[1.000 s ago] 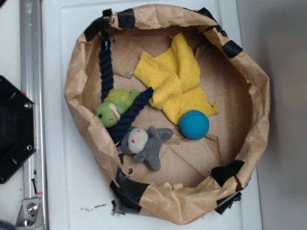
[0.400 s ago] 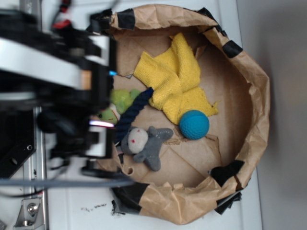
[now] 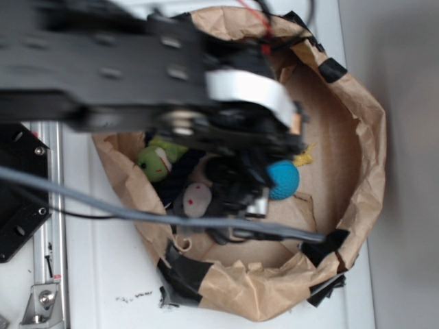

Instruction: Grab the blue ball.

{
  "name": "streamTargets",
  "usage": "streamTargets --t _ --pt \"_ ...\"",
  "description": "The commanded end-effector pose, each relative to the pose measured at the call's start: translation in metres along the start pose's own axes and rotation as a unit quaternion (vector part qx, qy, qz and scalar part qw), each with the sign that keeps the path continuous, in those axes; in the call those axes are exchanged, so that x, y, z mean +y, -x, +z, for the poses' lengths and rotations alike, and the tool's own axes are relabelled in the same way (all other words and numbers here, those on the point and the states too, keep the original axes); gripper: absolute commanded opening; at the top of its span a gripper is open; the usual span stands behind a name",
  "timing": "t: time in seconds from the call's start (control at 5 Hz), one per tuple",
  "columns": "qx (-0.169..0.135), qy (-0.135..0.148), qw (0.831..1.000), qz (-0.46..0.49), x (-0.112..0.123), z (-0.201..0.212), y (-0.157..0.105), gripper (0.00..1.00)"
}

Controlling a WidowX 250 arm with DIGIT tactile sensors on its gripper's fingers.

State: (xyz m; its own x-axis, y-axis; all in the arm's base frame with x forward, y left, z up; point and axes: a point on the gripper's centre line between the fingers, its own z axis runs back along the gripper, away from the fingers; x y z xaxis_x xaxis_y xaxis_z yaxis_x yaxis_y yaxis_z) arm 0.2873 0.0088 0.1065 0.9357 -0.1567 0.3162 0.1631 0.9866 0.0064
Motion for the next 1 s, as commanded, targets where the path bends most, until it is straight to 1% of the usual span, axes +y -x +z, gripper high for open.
streamTargets --t 0.0,0.2,0.4,0.6,0.8 --pt "0.025 0.037 0.997 -0.064 -0.029 -0.061 -0.002 1.0" --pt "0.034 0.024 0.996 -0.073 -0.035 -0.086 0.005 0.0" --pt "0.009 0.001 0.998 -0.065 -0.023 -0.072 -0.006 0.0" --pt "0.0 -0.075 0.996 -0.05 -0.011 -0.021 -0.011 0.0" --pt "0.01 -0.077 0.996 0.053 -0.002 0.036 0.003 0.0"
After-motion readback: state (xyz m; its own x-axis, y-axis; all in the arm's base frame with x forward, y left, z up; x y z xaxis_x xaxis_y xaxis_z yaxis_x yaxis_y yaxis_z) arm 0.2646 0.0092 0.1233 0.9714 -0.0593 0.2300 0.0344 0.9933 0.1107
